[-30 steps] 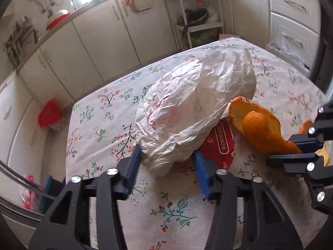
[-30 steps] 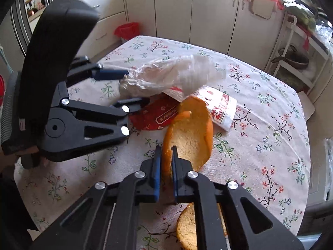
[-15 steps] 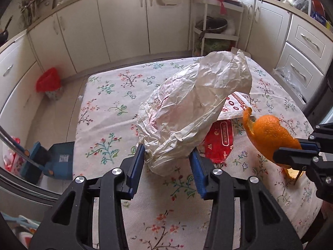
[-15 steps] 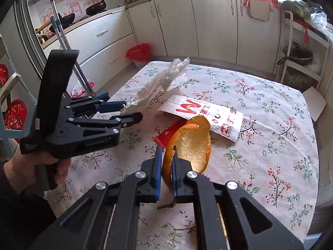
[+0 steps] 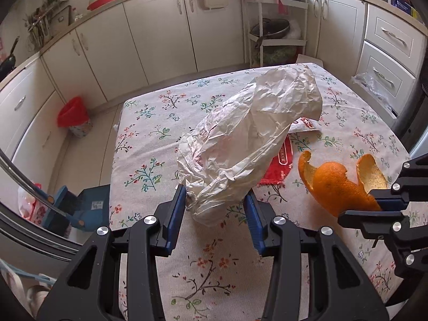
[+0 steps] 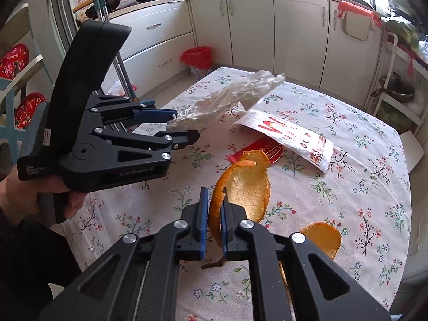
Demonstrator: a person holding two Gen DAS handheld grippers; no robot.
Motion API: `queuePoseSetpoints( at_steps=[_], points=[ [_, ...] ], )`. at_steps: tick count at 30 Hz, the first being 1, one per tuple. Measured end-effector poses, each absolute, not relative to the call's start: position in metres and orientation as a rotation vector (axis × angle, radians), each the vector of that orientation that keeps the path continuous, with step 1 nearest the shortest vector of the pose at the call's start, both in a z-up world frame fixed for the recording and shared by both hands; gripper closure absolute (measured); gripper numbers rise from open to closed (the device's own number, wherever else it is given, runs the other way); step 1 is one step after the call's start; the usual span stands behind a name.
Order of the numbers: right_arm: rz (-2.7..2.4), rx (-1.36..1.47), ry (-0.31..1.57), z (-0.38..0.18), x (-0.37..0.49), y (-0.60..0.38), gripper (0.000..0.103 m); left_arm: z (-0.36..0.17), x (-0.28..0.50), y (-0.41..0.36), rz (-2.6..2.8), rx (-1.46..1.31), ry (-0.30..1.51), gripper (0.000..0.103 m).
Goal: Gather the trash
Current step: 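Lift the bag and peel and carry them over the yellow basin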
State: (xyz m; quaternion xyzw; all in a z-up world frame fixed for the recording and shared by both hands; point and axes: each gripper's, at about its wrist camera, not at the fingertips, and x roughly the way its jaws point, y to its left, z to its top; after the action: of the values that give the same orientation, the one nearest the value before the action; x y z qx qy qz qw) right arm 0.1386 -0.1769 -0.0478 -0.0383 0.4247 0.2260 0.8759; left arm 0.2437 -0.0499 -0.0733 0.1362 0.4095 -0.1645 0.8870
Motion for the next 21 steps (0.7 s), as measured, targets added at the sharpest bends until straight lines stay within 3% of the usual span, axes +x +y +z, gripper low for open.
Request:
queuePoseSetpoints(
  at_steps=[21],
  points=[
    [0.524, -0.077, 0.855, -0.036, 0.1, -0.173, 0.094, -0.062, 0.195, -0.038, -0.373, 0.185, 0.867, 0.062]
  ],
)
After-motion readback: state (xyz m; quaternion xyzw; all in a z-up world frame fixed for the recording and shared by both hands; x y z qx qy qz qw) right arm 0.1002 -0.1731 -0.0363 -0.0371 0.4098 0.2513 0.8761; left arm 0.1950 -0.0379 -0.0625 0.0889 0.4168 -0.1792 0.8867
